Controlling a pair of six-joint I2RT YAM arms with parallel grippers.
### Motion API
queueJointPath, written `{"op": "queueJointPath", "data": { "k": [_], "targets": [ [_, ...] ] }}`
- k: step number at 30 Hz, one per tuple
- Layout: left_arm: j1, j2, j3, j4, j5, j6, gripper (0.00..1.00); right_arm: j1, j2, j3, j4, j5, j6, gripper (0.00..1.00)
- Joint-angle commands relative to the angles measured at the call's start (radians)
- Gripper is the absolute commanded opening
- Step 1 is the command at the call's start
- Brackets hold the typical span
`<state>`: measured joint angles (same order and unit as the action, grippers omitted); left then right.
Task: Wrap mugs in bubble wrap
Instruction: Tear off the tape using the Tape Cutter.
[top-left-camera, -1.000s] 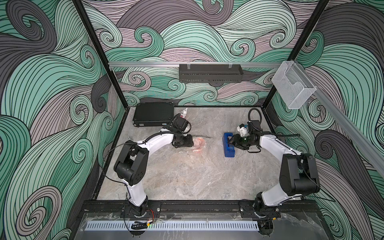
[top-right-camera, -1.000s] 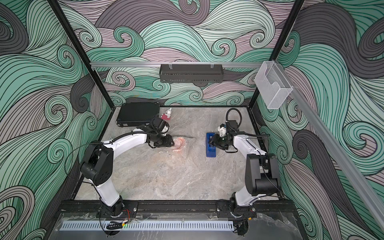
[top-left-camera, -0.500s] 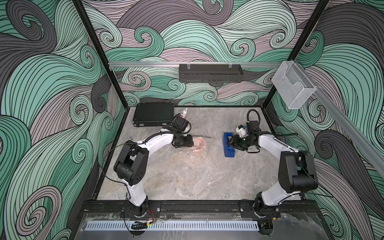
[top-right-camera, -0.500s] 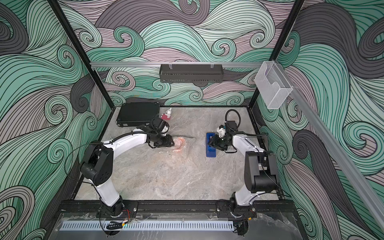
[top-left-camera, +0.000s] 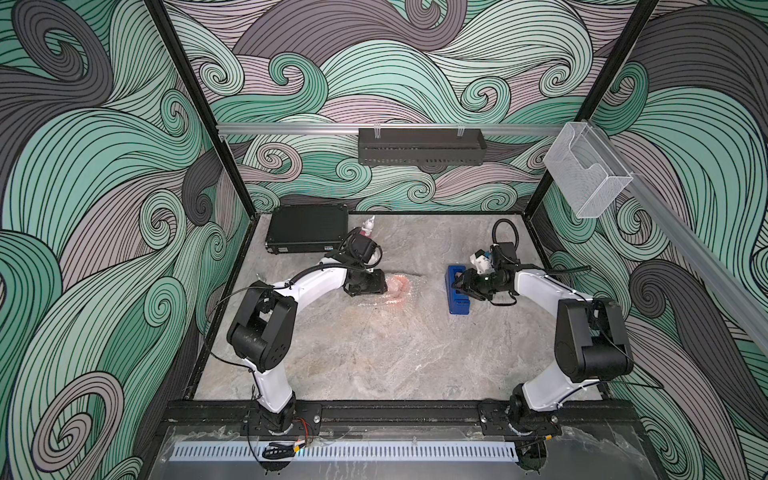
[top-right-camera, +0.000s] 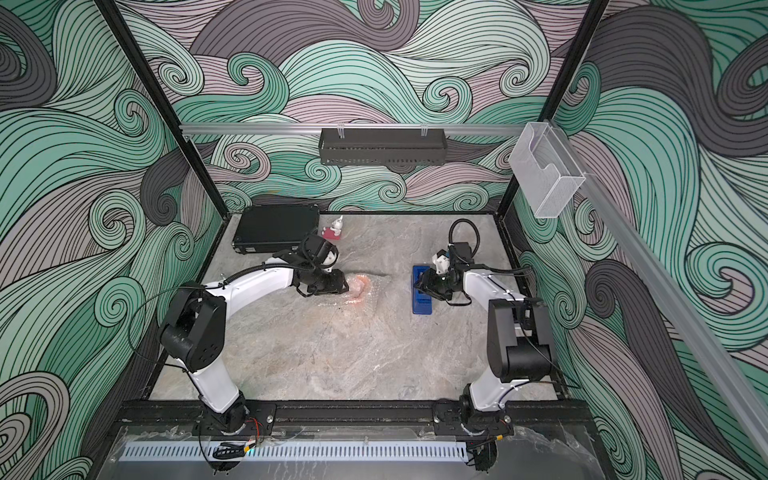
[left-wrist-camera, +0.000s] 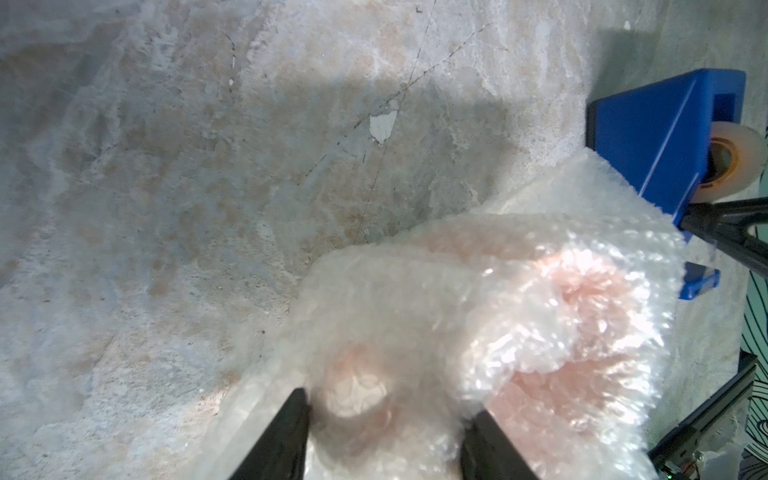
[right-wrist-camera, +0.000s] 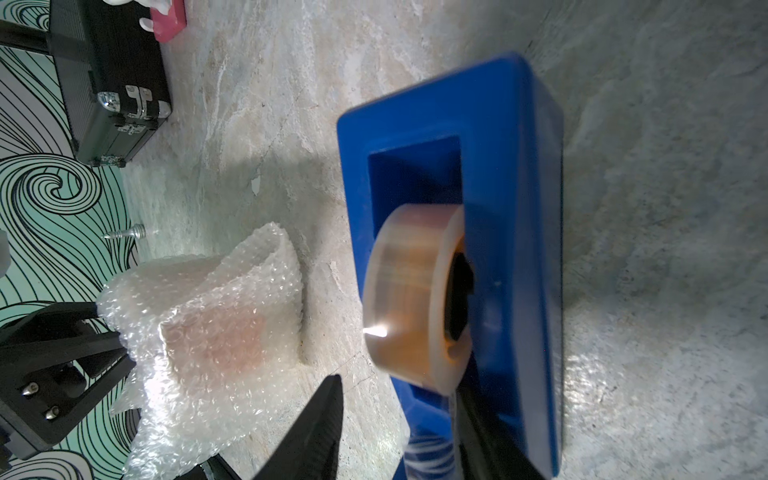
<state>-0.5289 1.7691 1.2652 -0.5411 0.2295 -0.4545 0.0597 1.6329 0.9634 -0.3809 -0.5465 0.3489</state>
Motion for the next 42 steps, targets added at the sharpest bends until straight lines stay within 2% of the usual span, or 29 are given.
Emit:
{"op": "queueJointPath", "data": {
  "k": [1, 16, 32, 42],
  "targets": [
    [-0.013, -0.017, -0.013, -0.022, 0.034, 0.012, 0.52, -0.004, -0.015, -0.031, -0.015, 0.022, 0.014, 0.46],
    [-0.013, -0.017, -0.017, -0.017, 0.037, 0.012, 0.52, -0.048, -0.043, -0.087, 0.016, -0.068, 0.029, 0.46],
    [-0.013, -0.011, -0.016, -0.015, 0.047, 0.011, 0.52, -0.094, -0.024, -0.143, 0.170, -0.210, 0.099, 0.27],
    [-0.013, -0.012, -0.017, -0.014, 0.050, 0.011, 0.52, -0.124, -0.050, -0.158, 0.174, -0.235, 0.109, 0.25]
  ]
}}
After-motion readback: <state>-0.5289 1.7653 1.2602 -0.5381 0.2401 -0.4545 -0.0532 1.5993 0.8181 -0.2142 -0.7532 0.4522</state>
